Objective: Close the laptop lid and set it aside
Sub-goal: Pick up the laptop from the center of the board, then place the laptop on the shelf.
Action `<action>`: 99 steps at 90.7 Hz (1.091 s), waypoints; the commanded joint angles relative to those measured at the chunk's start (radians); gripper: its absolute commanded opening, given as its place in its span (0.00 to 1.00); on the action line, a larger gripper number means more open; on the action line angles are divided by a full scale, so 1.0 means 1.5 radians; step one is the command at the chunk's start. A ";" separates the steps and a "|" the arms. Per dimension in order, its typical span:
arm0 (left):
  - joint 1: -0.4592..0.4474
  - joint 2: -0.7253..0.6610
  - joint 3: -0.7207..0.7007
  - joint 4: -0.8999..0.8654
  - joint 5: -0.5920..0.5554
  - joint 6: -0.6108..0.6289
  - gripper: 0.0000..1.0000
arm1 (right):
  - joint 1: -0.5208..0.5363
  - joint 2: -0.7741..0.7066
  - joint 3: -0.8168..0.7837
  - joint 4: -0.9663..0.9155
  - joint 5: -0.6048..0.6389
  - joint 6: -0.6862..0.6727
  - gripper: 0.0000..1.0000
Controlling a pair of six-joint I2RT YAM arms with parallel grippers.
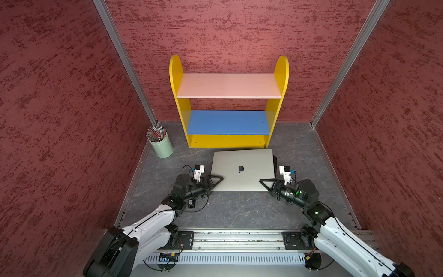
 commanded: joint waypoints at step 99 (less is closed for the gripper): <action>0.079 -0.059 0.198 -0.039 0.112 0.007 0.23 | -0.029 0.180 0.231 0.020 -0.077 -0.074 0.22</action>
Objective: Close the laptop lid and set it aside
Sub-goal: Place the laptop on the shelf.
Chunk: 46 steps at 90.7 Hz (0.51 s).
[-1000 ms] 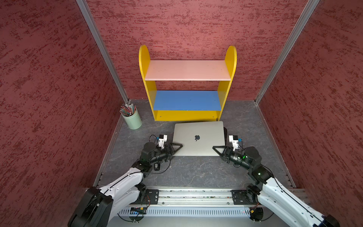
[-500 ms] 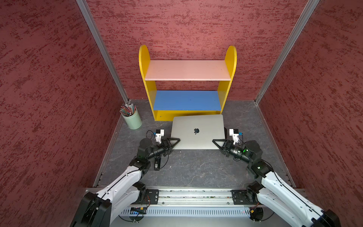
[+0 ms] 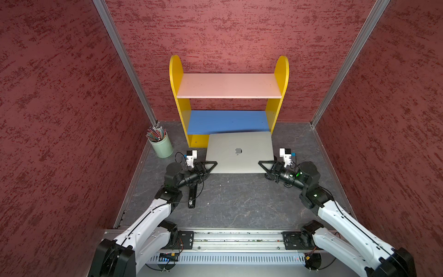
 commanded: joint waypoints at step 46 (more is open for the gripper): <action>0.025 -0.009 0.180 -0.034 0.108 0.058 0.18 | 0.008 0.059 0.136 -0.065 -0.058 -0.117 0.30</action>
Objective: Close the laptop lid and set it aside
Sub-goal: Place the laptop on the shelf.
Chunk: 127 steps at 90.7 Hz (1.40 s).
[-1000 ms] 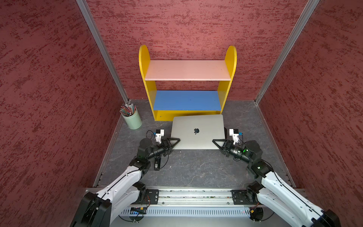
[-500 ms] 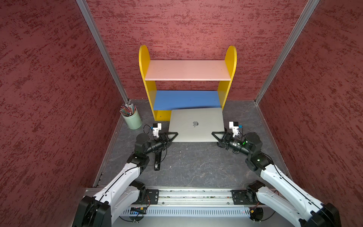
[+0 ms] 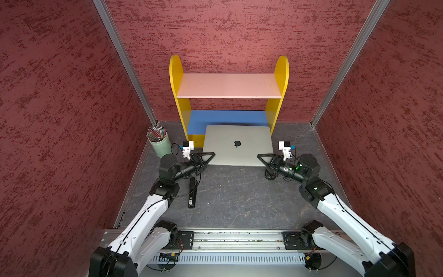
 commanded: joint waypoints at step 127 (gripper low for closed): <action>0.062 0.215 0.377 0.021 0.116 0.068 0.17 | 0.010 0.277 0.433 -0.144 -0.107 -0.163 0.34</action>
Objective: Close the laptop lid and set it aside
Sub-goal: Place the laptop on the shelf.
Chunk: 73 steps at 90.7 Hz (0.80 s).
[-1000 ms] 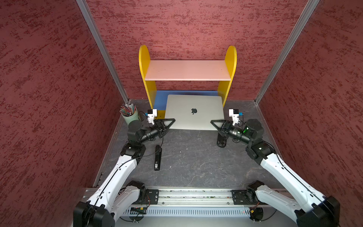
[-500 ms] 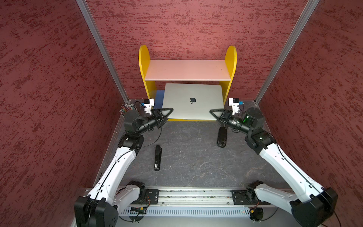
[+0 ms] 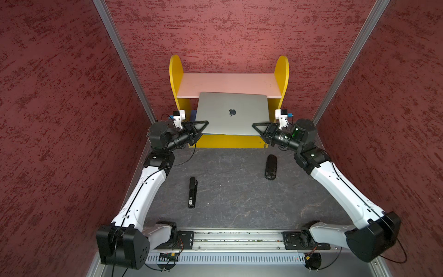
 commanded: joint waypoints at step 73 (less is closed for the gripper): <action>-0.011 0.177 0.194 0.090 0.072 0.029 0.21 | 0.022 0.228 0.285 -0.096 -0.109 -0.086 0.41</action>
